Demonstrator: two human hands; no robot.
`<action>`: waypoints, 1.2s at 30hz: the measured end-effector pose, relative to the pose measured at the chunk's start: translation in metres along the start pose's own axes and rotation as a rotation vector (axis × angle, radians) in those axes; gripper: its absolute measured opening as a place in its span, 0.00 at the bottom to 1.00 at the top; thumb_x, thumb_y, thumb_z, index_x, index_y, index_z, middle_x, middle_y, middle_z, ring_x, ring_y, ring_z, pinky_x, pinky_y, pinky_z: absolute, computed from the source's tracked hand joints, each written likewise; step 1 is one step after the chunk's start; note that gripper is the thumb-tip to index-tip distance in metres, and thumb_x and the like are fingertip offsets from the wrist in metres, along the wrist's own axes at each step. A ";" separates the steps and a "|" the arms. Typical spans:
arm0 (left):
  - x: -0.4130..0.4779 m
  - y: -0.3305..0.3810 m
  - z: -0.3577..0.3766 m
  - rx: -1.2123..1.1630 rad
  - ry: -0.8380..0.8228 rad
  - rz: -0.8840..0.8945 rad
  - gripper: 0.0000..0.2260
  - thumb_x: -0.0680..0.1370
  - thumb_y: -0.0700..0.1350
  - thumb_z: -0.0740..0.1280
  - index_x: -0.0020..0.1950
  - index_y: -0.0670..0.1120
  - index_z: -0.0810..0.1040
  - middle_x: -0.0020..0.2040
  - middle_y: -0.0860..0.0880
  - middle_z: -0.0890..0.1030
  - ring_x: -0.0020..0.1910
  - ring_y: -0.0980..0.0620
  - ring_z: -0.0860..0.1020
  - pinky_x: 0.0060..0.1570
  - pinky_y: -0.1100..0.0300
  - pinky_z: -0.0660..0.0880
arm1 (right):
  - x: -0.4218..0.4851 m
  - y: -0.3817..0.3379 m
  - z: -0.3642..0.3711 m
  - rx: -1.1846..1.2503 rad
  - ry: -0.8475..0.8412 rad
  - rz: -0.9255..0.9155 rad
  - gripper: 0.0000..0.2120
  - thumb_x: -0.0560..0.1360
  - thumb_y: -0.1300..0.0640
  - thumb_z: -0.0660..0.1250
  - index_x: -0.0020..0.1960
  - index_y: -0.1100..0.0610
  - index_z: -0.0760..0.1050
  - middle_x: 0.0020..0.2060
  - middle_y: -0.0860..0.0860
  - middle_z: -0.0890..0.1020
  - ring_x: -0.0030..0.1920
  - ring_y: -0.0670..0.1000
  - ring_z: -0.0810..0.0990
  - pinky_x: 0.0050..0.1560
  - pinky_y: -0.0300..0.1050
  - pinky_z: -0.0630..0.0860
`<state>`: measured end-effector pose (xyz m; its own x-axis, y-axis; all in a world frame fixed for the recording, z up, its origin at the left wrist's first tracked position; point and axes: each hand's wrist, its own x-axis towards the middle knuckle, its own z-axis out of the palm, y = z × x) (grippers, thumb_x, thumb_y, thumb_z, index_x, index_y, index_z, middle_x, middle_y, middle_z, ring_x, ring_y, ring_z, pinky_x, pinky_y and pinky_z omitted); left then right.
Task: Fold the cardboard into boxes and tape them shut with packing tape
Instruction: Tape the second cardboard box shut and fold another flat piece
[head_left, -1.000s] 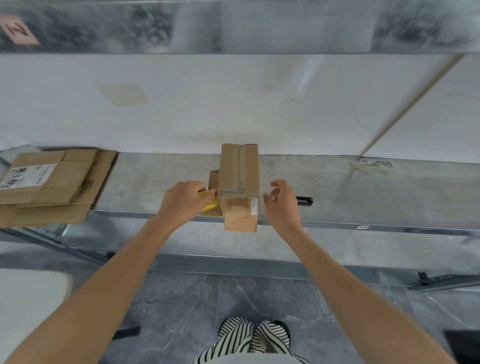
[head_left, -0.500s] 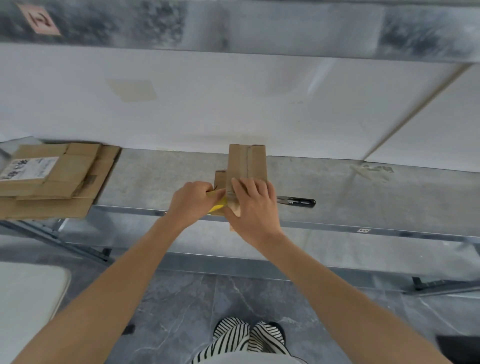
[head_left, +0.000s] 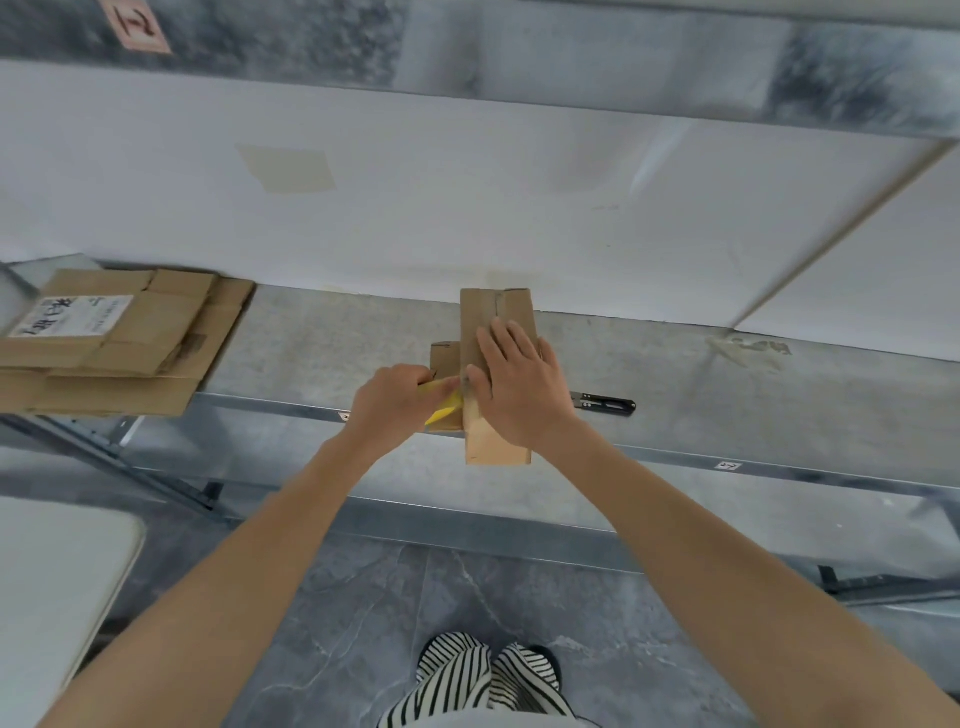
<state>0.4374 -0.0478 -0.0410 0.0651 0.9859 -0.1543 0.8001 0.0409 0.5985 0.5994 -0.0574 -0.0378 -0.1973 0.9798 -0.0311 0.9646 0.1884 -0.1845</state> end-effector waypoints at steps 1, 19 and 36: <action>-0.001 0.001 0.000 -0.002 0.006 -0.008 0.26 0.67 0.64 0.57 0.35 0.40 0.75 0.28 0.47 0.75 0.29 0.50 0.72 0.32 0.59 0.66 | 0.000 0.002 -0.001 0.009 -0.012 -0.010 0.27 0.82 0.45 0.44 0.77 0.56 0.49 0.77 0.51 0.51 0.77 0.50 0.45 0.74 0.52 0.46; -0.050 0.035 0.037 -0.290 0.132 -0.175 0.22 0.76 0.54 0.62 0.25 0.45 0.67 0.17 0.52 0.71 0.19 0.56 0.71 0.30 0.62 0.69 | -0.022 0.016 -0.031 0.005 -0.068 0.046 0.21 0.81 0.45 0.52 0.73 0.46 0.60 0.74 0.53 0.57 0.70 0.60 0.58 0.66 0.59 0.61; -0.042 0.080 0.055 -0.787 0.011 -0.293 0.13 0.79 0.47 0.60 0.39 0.41 0.74 0.29 0.45 0.78 0.25 0.49 0.76 0.33 0.56 0.76 | 0.018 0.054 -0.042 0.199 -0.262 -0.121 0.21 0.83 0.54 0.49 0.74 0.41 0.57 0.77 0.47 0.48 0.77 0.54 0.43 0.73 0.59 0.48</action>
<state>0.5315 -0.0945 -0.0296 -0.0897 0.9190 -0.3840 0.1340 0.3932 0.9096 0.6552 -0.0263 -0.0074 -0.3715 0.8960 -0.2435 0.8835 0.2605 -0.3892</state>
